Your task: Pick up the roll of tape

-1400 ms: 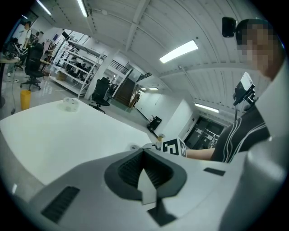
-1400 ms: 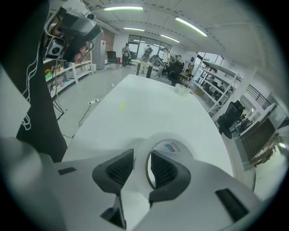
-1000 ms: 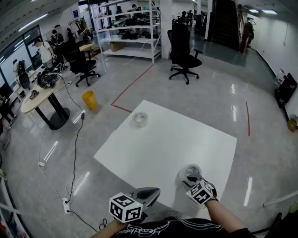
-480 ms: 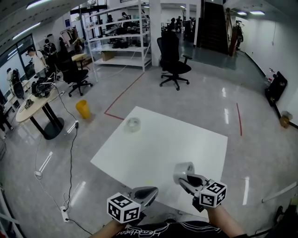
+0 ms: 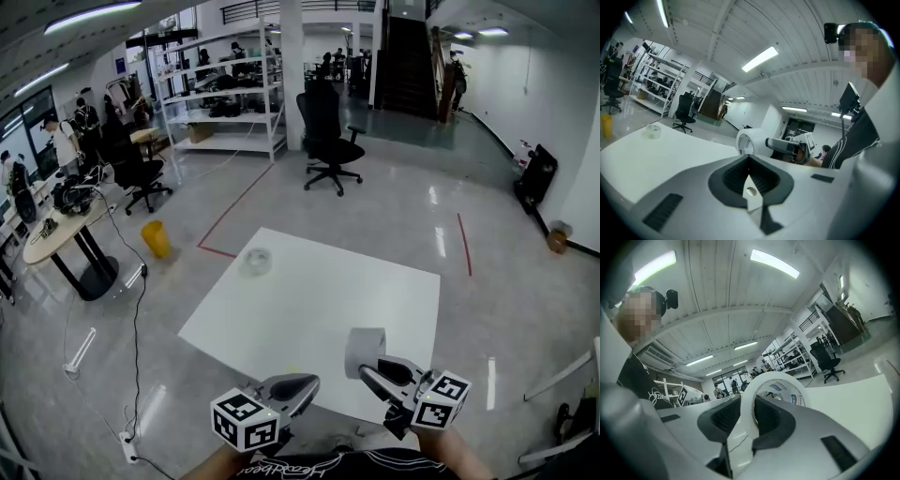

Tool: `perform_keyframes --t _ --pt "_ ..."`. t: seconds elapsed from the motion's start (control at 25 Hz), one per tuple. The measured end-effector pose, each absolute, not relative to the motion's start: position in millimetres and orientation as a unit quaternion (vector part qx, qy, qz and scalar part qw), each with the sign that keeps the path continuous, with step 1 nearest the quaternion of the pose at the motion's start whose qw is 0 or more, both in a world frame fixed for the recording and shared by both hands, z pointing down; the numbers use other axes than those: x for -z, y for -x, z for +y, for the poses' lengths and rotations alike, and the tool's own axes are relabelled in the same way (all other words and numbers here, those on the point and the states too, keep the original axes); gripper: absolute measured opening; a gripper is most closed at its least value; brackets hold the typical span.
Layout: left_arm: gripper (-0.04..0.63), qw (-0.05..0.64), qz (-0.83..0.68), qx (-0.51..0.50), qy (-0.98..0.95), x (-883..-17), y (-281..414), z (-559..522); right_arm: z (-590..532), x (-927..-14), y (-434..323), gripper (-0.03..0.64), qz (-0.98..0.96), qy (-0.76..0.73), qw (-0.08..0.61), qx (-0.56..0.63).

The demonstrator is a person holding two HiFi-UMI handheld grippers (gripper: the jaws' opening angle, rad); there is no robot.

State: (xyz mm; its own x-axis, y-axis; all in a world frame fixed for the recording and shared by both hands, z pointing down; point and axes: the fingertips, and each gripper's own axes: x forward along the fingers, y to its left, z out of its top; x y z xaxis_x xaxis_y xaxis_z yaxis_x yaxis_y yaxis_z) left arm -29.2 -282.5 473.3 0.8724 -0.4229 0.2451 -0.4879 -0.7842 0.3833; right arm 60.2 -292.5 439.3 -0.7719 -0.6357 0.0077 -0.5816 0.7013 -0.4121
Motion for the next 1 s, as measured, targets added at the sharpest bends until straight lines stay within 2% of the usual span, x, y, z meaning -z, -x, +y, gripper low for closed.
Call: perform_keyframes --t 1.0 --pt "0.003 0.207 -0.224 -0.069 -0.950 -461.7 9.0 -248.7 -256.2 -440.1 -72.9 0.094 0.920 0.349 0.047 0.173"
